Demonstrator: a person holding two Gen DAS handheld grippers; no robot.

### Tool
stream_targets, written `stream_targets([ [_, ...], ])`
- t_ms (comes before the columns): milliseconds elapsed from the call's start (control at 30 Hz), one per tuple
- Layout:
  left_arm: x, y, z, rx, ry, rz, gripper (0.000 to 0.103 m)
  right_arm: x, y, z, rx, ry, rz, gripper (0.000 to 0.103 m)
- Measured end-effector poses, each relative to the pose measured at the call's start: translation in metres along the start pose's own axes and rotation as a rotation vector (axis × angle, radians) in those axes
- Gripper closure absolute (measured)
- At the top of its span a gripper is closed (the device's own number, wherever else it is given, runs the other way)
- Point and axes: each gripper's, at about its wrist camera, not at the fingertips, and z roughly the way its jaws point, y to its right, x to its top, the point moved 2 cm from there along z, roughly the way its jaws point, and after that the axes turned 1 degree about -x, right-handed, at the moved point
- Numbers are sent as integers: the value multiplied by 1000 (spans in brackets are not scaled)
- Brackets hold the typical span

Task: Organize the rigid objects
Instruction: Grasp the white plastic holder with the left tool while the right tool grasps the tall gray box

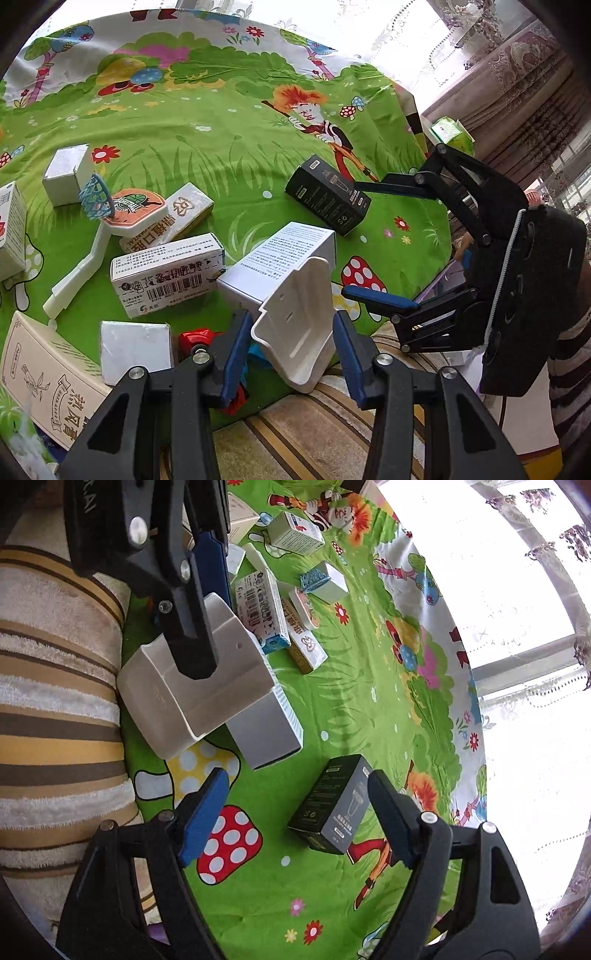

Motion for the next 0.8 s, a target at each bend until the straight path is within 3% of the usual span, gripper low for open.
stream_targets([
  [233, 0, -2, 5, -16, -10, -6, 62, 13, -12, 17, 5, 38, -143, 25],
  [333, 0, -5, 7, -19, -15, -16, 68, 14, -13, 26, 29, 33, -153, 38],
  [400, 0, -6, 9, -17, -21, -19, 76, 14, -13, 32, 44, 28, -149, 56],
  [567, 0, -10, 9, -9, -9, -28, 93, 12, -12, 33, 35, 38, -113, 58],
  [800, -2, -6, 3, -21, 9, -20, 94, 4, -6, 26, 48, 21, 62, 59],
])
